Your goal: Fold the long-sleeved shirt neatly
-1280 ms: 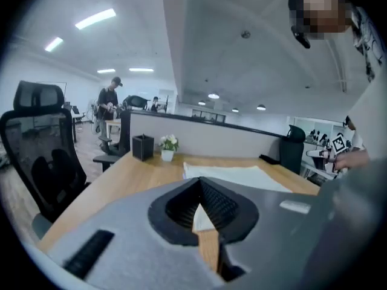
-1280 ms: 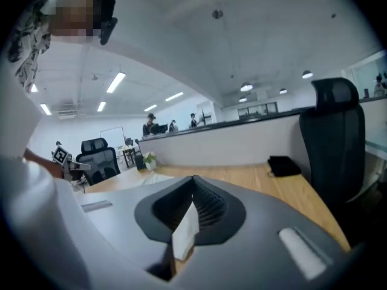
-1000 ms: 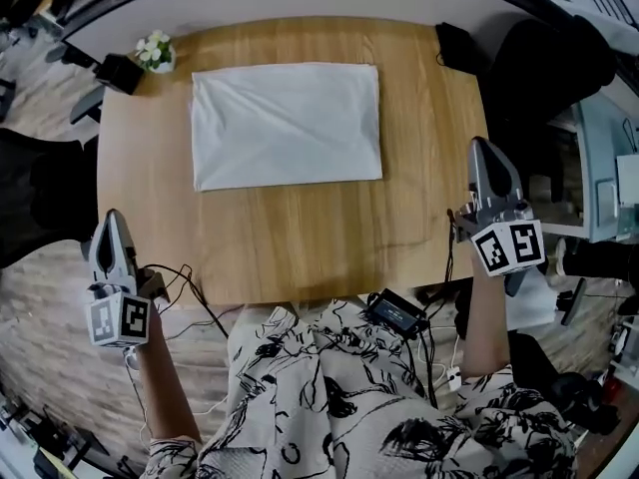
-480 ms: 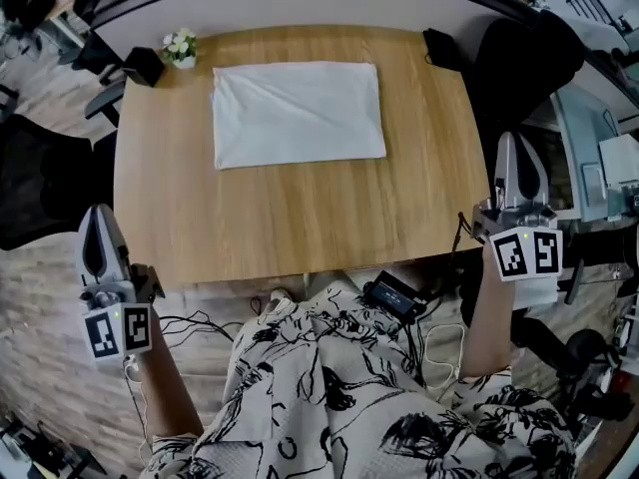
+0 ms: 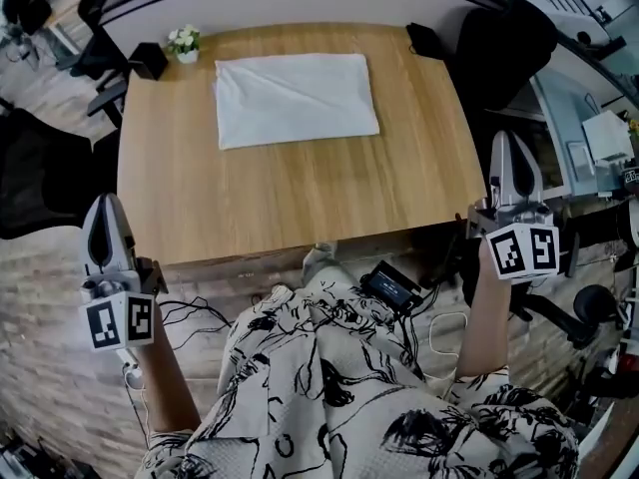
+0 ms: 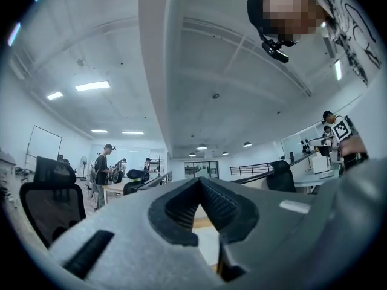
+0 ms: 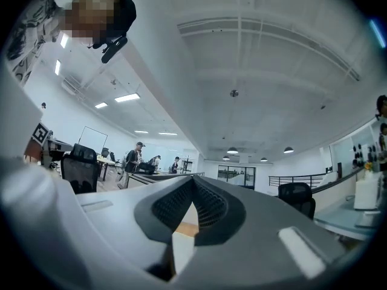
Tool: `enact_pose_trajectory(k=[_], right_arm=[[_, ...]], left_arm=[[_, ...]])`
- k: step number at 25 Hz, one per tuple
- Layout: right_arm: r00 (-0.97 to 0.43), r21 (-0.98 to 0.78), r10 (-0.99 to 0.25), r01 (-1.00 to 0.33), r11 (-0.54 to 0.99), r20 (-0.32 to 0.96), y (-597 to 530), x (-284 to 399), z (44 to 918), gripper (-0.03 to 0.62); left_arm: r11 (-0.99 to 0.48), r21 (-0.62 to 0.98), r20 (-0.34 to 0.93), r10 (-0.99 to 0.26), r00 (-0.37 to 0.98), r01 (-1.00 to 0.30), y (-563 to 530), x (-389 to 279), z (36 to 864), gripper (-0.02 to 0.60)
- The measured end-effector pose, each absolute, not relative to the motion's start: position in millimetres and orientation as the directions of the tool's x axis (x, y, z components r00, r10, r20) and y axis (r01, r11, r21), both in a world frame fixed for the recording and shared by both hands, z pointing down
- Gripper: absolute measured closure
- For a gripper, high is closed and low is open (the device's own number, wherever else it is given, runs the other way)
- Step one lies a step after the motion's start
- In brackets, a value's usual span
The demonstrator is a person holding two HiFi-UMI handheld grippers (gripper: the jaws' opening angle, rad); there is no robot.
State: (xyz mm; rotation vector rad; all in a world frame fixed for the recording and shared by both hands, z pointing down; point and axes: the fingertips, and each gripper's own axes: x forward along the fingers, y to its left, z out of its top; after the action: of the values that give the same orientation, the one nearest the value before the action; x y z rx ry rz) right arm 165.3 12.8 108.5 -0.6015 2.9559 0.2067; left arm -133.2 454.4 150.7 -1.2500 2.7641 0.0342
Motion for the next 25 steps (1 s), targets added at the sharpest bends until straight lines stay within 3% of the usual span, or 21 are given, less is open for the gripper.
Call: enact_pose_trajectory(k=[15,25], right_arm=[[-0.886,0.054,-0.443,-0.453,0.89,-0.134,69.3,262.4,123.2,0.588],[-0.901,0.024,-0.417,-0.422,0.906,-0.119,55.5,293.6,137.7,0.588]], left_arm=[[0.651,-0.036,-0.064,-0.759,-0.648,-0.758,496.9,-68.2,157.5,0.578],[0.749,0.01,-0.039,-0.662,-0.749,-0.662,519.7,-43.6,171.0,0.578]])
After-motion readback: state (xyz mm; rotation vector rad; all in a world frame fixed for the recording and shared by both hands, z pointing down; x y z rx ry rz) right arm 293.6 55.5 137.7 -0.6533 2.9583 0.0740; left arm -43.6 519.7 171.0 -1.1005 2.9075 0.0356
